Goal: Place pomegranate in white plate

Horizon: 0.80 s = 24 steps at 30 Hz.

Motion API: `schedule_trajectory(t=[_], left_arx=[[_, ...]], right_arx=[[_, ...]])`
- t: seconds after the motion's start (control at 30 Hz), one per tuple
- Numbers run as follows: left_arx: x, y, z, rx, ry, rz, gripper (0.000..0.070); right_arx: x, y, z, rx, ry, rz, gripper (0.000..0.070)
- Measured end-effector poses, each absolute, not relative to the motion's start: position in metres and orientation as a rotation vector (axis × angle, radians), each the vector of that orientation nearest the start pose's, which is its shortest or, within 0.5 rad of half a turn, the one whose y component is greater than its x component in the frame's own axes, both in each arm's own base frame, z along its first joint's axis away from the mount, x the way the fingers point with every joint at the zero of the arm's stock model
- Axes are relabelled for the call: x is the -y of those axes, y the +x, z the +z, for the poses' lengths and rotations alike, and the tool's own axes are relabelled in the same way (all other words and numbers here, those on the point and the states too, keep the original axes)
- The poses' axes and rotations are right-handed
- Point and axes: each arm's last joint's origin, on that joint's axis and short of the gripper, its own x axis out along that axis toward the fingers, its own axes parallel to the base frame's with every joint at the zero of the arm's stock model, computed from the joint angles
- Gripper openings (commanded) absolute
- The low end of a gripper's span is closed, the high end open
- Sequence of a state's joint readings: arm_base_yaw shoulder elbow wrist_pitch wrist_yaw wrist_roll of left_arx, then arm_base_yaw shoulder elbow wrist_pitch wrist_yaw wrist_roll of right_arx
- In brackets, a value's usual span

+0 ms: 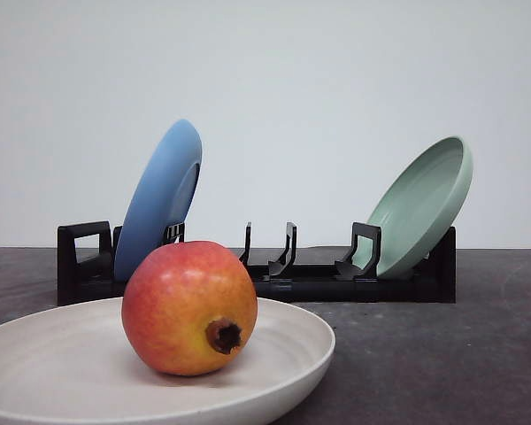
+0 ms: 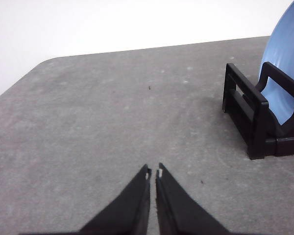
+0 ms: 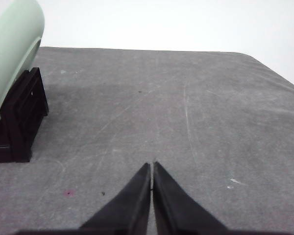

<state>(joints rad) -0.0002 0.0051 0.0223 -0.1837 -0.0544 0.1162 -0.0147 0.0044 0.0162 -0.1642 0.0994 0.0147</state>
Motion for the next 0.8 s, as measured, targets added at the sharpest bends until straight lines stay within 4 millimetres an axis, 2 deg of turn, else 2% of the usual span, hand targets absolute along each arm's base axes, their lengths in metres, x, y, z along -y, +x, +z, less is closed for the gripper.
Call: schedule_trajectory(t=[0.8], left_arx=[[-0.0016, 0.0953, 0.1530, -0.169, 0.120, 0.044, 0.0000]], right_arx=[[0.0043, 0.0957, 0.1529, -0.152, 0.008, -0.115, 0.0001]])
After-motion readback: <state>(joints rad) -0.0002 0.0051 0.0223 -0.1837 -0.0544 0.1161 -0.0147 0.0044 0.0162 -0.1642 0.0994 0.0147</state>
